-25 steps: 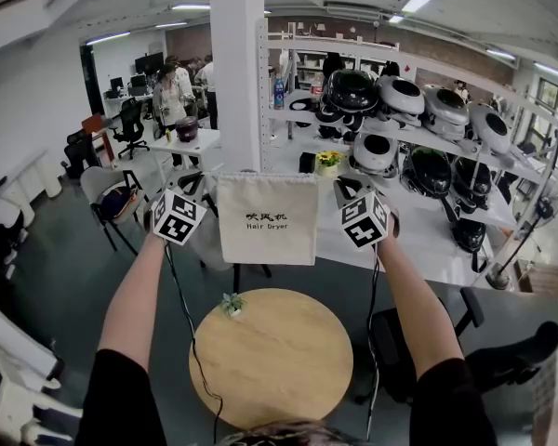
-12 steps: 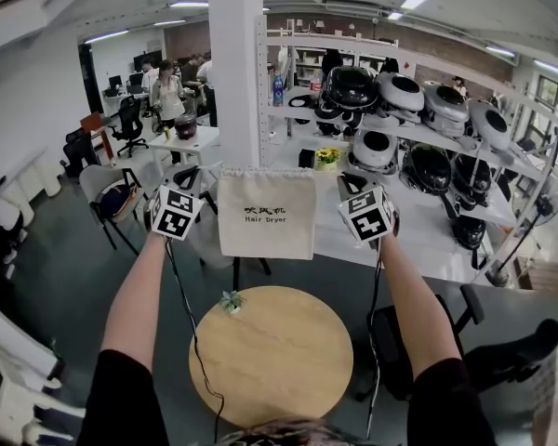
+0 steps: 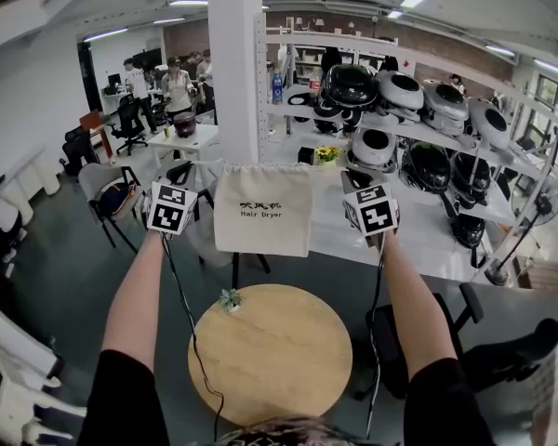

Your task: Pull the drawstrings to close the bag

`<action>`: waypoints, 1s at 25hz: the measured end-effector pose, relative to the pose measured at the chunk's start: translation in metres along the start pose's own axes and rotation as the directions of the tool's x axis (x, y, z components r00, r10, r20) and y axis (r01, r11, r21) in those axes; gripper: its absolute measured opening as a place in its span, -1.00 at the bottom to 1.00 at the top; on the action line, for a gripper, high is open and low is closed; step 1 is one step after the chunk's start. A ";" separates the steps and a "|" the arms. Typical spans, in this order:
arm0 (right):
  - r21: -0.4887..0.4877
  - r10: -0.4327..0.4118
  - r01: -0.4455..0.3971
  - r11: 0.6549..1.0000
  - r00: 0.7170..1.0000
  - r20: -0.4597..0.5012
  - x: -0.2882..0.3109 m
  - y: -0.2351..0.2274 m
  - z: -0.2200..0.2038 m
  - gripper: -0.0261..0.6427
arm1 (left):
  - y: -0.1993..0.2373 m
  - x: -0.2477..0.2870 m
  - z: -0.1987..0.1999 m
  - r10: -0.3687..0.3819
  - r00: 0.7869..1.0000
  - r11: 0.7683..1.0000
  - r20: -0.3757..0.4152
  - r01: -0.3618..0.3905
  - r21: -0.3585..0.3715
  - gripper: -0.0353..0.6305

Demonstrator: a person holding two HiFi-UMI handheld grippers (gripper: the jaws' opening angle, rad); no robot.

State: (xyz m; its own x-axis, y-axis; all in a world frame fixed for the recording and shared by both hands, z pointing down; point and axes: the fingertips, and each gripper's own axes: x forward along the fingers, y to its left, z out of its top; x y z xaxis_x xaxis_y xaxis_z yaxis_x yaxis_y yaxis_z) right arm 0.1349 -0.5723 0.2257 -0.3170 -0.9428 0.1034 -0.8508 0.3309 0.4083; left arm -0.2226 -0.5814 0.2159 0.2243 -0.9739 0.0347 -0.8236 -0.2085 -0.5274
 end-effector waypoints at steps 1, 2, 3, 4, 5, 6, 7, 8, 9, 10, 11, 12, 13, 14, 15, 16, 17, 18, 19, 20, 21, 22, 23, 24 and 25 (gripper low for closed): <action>0.008 -0.002 0.002 1.000 1.000 0.004 0.000 -0.002 0.000 -0.91 | 0.001 0.000 -0.001 0.004 1.000 1.000 0.000 -0.004 -0.010 -0.83; 0.015 -0.003 0.003 1.000 1.000 0.006 -0.001 -0.003 0.000 -0.91 | 0.003 -0.001 -0.001 0.009 1.000 1.000 -0.001 -0.009 -0.019 -0.83; 0.019 -0.005 0.004 1.000 1.000 0.009 -0.001 -0.004 0.000 -0.91 | 0.004 -0.001 -0.003 0.014 1.000 1.000 -0.003 -0.014 -0.027 -0.83; 0.023 -0.006 0.006 1.000 1.000 0.011 -0.001 -0.005 0.000 -0.91 | 0.006 -0.001 -0.004 0.019 1.000 0.999 -0.005 -0.019 -0.033 -0.83; 0.028 -0.007 0.007 1.000 1.000 0.013 0.000 -0.006 -0.001 -0.91 | 0.007 0.000 -0.006 0.025 1.000 0.999 -0.006 -0.025 -0.039 -0.83; 0.035 -0.008 0.008 0.999 1.000 0.014 0.000 -0.007 -0.002 -0.91 | 0.009 0.001 -0.006 0.030 1.000 0.999 -0.005 -0.030 -0.044 -0.83; 0.042 -0.010 0.010 0.999 1.000 0.015 0.000 -0.009 -0.003 -0.91 | 0.010 0.002 -0.006 0.033 0.999 0.998 -0.004 -0.033 -0.050 -0.83; 0.050 -0.012 0.012 0.999 1.000 0.016 0.001 -0.011 -0.003 -0.91 | 0.012 0.002 -0.005 0.034 0.999 0.998 -0.004 -0.034 -0.056 -0.83; 0.058 -0.014 0.013 0.998 1.000 0.016 0.001 -0.013 -0.004 -0.91 | 0.013 0.003 -0.004 0.034 0.999 0.998 -0.004 -0.034 -0.060 -0.83; 0.065 -0.016 0.015 0.998 1.000 0.015 0.000 -0.015 -0.004 -0.91 | 0.015 0.002 -0.003 0.035 0.999 0.997 -0.005 -0.035 -0.063 -0.83; 0.071 -0.017 0.016 0.997 1.000 0.016 0.000 -0.017 -0.005 -0.91 | 0.016 0.001 -0.003 0.035 0.999 0.997 -0.007 -0.036 -0.065 -0.83; 0.076 -0.019 0.018 0.997 1.000 0.017 -0.001 -0.018 -0.005 -0.91 | 0.017 0.001 -0.003 0.036 0.999 0.997 -0.006 -0.036 -0.067 -0.83; 0.080 -0.022 0.020 0.997 1.000 0.019 -0.002 -0.019 -0.005 -0.91 | 0.018 0.000 -0.003 0.036 0.999 0.997 -0.005 -0.037 -0.070 -0.83; 0.084 -0.023 0.022 0.996 1.000 0.021 -0.002 -0.020 -0.004 -0.91 | 0.019 0.000 -0.002 0.037 0.999 0.997 -0.003 -0.037 -0.074 -0.83; 0.086 -0.024 0.022 0.996 0.999 0.022 -0.002 -0.021 -0.004 -0.91 | 0.020 0.000 -0.002 0.038 0.999 0.996 -0.002 -0.038 -0.077 -0.83; 0.087 -0.025 0.023 0.996 0.999 0.023 -0.002 -0.022 -0.004 -0.91 | 0.021 0.001 -0.002 0.039 0.999 0.996 -0.003 -0.040 -0.080 -0.83; 0.087 -0.026 0.023 0.996 0.999 0.024 -0.001 -0.023 -0.005 -0.91 | 0.022 0.001 -0.003 0.041 0.999 0.996 -0.005 -0.041 -0.080 -0.83; 0.089 -0.026 0.024 0.996 0.999 0.025 -0.002 -0.024 -0.005 -0.91 | 0.023 0.001 -0.003 0.043 0.999 0.996 -0.007 -0.043 -0.081 -0.83; 0.091 -0.027 0.024 0.996 0.999 0.025 -0.002 -0.025 -0.006 -0.91 | 0.024 0.000 -0.004 0.043 0.999 0.996 -0.009 -0.043 -0.083 -0.83; 0.094 -0.027 0.024 0.995 0.999 0.024 -0.003 -0.026 -0.006 -0.91 | 0.025 -0.001 -0.004 0.043 0.999 0.995 -0.009 -0.044 -0.086 -0.83; 0.096 -0.026 0.023 0.995 0.999 0.024 -0.003 -0.026 -0.007 -0.91 | 0.026 -0.001 -0.005 0.044 0.999 0.995 -0.011 -0.045 -0.089 -0.83; 0.098 -0.025 0.022 0.995 0.999 0.025 -0.004 -0.026 -0.008 -0.91 | 0.026 -0.002 -0.005 0.045 0.999 0.995 -0.013 -0.046 -0.090 -0.83; 0.099 -0.024 0.021 0.995 0.999 0.025 -0.004 -0.027 -0.009 -0.91 | 0.026 -0.002 -0.006 0.047 0.999 0.995 -0.014 -0.048 -0.092 -0.83; 0.101 -0.023 0.021 0.995 0.999 0.025 -0.004 -0.028 -0.010 -0.91 | 0.027 -0.002 -0.006 0.048 0.999 0.995 -0.014 -0.049 -0.092 -0.83; 0.102 -0.022 0.020 0.995 0.999 0.025 -0.003 -0.028 -0.011 -0.91 | 0.027 -0.002 -0.006 0.048 0.999 0.995 -0.013 -0.049 -0.091 -0.83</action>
State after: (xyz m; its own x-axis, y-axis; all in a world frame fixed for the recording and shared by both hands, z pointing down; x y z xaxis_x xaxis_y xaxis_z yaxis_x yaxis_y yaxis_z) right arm 0.1646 -0.5791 0.2238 -0.3084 -0.9486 0.0710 -0.8952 0.3147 0.3156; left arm -0.2480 -0.5860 0.2069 0.1778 -0.9839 0.0198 -0.8775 -0.1676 -0.4494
